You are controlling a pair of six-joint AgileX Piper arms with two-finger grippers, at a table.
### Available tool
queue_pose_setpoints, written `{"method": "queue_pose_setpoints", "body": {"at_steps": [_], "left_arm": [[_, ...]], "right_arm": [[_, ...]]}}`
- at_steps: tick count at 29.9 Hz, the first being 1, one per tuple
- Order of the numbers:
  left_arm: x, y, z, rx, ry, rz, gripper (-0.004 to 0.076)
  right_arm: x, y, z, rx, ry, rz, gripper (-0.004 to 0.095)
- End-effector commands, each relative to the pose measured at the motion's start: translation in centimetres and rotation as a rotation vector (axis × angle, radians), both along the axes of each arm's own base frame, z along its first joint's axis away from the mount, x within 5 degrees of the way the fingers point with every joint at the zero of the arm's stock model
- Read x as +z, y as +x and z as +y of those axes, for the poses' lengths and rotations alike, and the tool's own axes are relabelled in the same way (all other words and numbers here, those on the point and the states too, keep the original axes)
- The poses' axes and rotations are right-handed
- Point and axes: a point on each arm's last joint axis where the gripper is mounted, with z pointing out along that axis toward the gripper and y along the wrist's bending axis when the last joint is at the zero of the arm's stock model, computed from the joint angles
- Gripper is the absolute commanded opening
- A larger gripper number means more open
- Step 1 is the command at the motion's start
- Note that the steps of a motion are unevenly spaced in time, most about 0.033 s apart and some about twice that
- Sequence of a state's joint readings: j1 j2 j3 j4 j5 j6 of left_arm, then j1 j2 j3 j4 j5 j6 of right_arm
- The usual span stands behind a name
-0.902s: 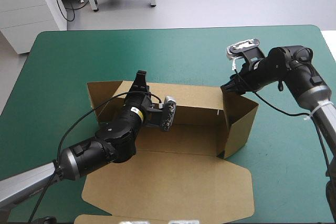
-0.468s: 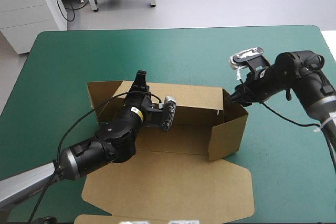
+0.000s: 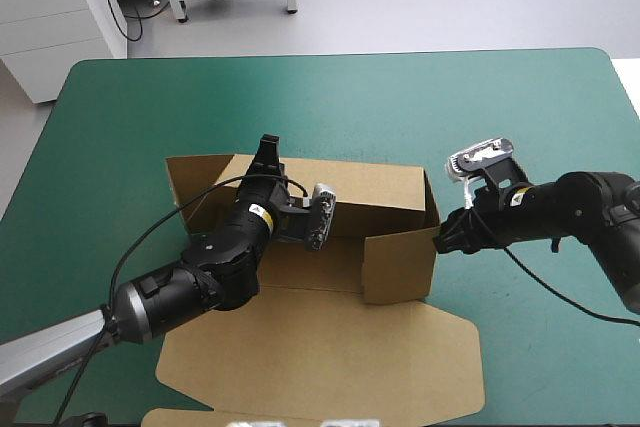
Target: Fold the box
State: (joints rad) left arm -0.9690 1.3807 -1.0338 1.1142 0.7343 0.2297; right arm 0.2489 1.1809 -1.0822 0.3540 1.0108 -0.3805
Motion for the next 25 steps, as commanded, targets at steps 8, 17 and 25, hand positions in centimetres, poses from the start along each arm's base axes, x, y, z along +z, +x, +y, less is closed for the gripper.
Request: {"method": "queue_pose_setpoints", "body": {"at_steps": [8, 17, 25], "left_arm": [[0.9, -0.4, 0.1, -0.004, -0.041, -0.002, -0.0008], [0.9, -0.4, 0.2, -0.002, -0.042, -0.001, -0.0008], [0.9, -0.4, 0.1, -0.003, -0.042, -0.001, -0.0008]], "right_arm": [[0.2, -2.1, 1.7, 0.077, 0.085, -0.062, 0.0426], [0.6, -2.0, 3.0, -0.013, 0.095, -0.130, 0.0426], [-0.1, -2.0, 4.4, -0.078, 0.176, -0.171, 0.0385]]}}
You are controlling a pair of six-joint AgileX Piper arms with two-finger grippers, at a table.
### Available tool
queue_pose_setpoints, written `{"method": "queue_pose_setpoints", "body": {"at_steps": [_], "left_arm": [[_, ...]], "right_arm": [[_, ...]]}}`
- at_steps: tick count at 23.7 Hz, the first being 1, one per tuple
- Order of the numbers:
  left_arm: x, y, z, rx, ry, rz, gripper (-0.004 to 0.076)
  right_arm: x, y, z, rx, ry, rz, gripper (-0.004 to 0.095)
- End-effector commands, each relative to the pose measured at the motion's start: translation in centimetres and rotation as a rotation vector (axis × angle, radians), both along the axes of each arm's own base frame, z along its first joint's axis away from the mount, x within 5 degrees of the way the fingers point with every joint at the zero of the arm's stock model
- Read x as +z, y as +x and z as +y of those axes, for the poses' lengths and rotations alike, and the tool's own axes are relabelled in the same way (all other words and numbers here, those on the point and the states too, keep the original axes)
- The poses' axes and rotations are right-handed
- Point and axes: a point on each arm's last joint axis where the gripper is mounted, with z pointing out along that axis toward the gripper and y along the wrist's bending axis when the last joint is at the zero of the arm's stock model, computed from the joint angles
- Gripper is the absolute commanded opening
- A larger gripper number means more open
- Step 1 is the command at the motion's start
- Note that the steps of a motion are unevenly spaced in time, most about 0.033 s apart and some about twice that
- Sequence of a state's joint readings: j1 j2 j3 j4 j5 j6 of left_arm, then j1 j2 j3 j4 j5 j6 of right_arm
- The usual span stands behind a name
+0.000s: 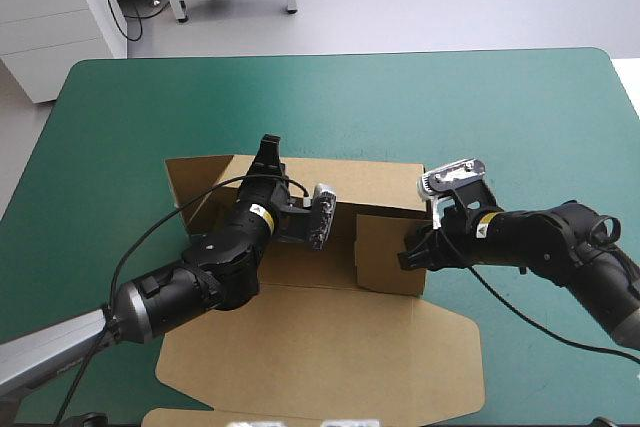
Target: Fold the box
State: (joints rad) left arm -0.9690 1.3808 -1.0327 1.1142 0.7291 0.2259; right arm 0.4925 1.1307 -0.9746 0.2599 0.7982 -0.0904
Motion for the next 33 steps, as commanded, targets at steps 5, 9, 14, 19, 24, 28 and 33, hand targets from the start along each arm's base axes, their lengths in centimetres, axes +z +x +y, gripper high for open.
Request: {"method": "queue_pose_setpoints", "body": {"at_steps": [5, 9, 14, 19, 24, 28, 33], "left_arm": [[0.9, -0.4, 0.2, 0.000, -0.038, -0.002, -0.0008], [0.9, -0.4, 0.2, 0.002, -0.042, 0.004, -0.0008], [0.6, -0.6, 0.1, 0.014, -0.079, 0.058, -0.0008], [0.5, -0.7, -0.1, -0.004, -0.094, 0.065, -0.0008], [0.6, -0.7, -0.2, -0.008, -0.098, 0.066, -0.0008], [0.6, -0.7, -0.2, -0.011, -0.100, 0.066, -0.0008], [0.6, -0.7, -0.2, -0.012, -0.098, 0.065, -0.0008]], "right_arm": [[-0.1, 0.1, 1.1, -0.130, 0.081, -0.134, 0.0385], [0.1, -0.6, 2.7, -0.081, 0.114, -0.169, 0.0374], [-1.0, 0.0, 2.9, -0.155, 0.053, -0.175, 0.0343], [-0.6, 0.5, 3.1, -0.157, 0.075, -0.238, 0.0343], [-0.5, 0.8, 2.9, -0.152, 0.040, -0.289, 0.0343], [-0.7, 1.4, 3.2, -0.224, 0.097, -0.273, 0.0268], [-2.4, 1.7, 4.2, -0.221, 0.029, -0.210, -0.0016]]}}
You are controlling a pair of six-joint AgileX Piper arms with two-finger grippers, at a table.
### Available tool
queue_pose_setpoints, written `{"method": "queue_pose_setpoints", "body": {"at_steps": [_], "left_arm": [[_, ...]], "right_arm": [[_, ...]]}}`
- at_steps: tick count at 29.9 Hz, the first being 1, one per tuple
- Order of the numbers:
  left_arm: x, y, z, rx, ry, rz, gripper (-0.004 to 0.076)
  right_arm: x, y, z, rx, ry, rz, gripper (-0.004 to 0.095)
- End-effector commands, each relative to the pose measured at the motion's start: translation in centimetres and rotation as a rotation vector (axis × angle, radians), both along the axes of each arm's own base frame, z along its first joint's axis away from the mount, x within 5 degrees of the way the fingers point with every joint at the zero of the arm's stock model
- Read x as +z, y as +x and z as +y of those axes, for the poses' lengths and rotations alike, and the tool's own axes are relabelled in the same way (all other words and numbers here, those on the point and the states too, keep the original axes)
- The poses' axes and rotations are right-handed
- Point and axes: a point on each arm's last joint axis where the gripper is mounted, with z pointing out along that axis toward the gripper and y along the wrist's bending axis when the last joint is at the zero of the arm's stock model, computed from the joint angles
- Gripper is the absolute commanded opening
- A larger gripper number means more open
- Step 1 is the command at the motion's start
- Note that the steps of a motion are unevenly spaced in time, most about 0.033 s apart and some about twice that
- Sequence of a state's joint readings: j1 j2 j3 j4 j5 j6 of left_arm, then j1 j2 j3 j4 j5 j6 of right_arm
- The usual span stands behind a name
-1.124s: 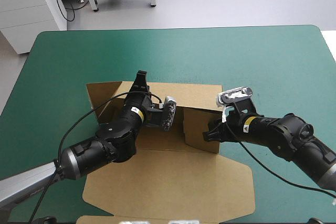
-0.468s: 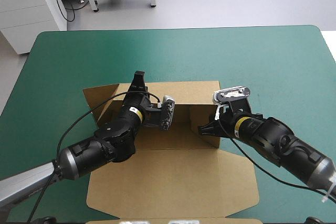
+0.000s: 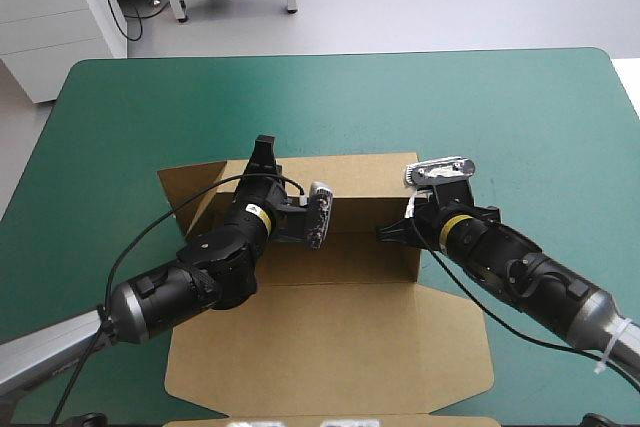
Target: Fold the box
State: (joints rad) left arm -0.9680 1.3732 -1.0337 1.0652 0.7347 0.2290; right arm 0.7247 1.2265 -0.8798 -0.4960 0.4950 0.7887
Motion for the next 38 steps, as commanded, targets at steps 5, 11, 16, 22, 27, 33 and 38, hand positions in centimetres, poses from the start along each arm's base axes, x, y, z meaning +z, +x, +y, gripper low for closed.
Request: {"method": "queue_pose_setpoints", "body": {"at_steps": [5, 11, 16, 22, 27, 33, 38], "left_arm": [[0.6, -0.5, -0.4, -0.028, -0.070, 0.030, -0.0008], [0.6, -1.4, -0.9, -0.048, -0.058, 0.034, 0.0036], [0.7, -3.8, -2.0, -0.089, -0.021, 0.042, 0.0268], [1.4, -6.2, -2.3, -0.087, -0.052, 0.041, 0.0461], [2.6, -8.0, -2.0, -0.082, -0.112, 0.042, 0.0461], [4.0, -10.8, -0.9, -0.073, -0.164, 0.042, 0.0454], [6.4, -11.2, 0.5, -0.072, -0.248, -0.046, 0.0372]], "right_arm": [[0.1, 0.1, 1.0, 0.010, -0.018, -0.007, 0.0000], [0.4, 0.2, 0.9, -0.010, -0.003, -0.018, -0.0001], [0.5, 0.3, 0.8, -0.037, 0.008, -0.037, -0.0001], [0.6, 0.4, 0.8, -0.053, 0.018, -0.042, -0.0001], [0.7, 0.5, 0.7, -0.053, 0.009, -0.059, -0.0001], [0.9, 0.6, 0.6, -0.073, 0.001, -0.061, -0.0001], [2.6, 0.9, 0.1, -0.121, -0.054, -0.064, -0.0012]]}}
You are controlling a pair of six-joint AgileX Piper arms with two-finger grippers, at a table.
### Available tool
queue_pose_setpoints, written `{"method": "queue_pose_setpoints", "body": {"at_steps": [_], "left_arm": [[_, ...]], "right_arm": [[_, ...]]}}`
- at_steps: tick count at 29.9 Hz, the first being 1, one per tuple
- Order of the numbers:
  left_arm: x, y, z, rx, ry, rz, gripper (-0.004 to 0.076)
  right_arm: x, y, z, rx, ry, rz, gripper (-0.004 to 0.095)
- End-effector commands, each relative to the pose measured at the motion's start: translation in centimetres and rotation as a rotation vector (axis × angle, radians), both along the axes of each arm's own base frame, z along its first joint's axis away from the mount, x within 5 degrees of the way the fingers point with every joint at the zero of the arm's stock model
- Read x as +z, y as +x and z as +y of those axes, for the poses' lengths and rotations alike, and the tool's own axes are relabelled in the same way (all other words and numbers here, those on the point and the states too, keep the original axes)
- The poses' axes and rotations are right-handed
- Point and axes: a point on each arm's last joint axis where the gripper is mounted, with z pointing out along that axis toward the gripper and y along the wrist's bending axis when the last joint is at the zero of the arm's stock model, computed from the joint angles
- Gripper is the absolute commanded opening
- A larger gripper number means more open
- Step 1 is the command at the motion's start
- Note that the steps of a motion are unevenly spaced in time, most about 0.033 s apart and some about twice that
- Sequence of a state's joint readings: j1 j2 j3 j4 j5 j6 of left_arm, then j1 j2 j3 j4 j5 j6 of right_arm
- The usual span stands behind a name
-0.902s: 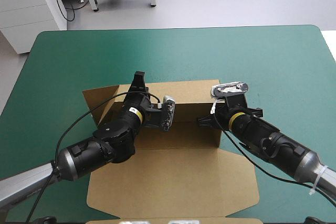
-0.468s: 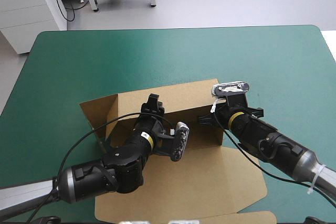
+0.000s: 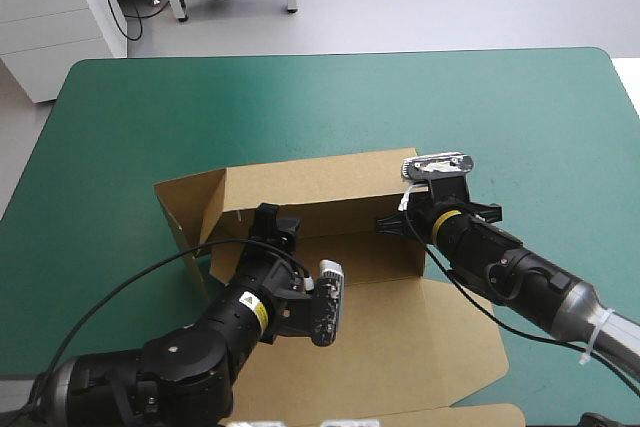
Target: Fold the box
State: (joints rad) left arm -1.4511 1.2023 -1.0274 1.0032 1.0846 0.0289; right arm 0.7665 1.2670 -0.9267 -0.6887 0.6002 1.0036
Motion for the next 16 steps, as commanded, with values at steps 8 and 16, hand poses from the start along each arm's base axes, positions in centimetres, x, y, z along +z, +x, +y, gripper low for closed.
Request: {"method": "queue_pose_setpoints", "body": {"at_steps": [8, 16], "left_arm": [[10.7, 1.6, 3.4, 0.091, -0.311, -0.172, 0.0218], [16.2, 3.6, 7.4, 0.253, -0.524, -0.115, 0.0003]], "right_arm": [[6.2, 0.4, -0.9, -0.023, -0.103, -0.076, -0.0020], [9.1, 1.8, -3.4, -0.039, -0.064, -0.045, -0.0020]]}}
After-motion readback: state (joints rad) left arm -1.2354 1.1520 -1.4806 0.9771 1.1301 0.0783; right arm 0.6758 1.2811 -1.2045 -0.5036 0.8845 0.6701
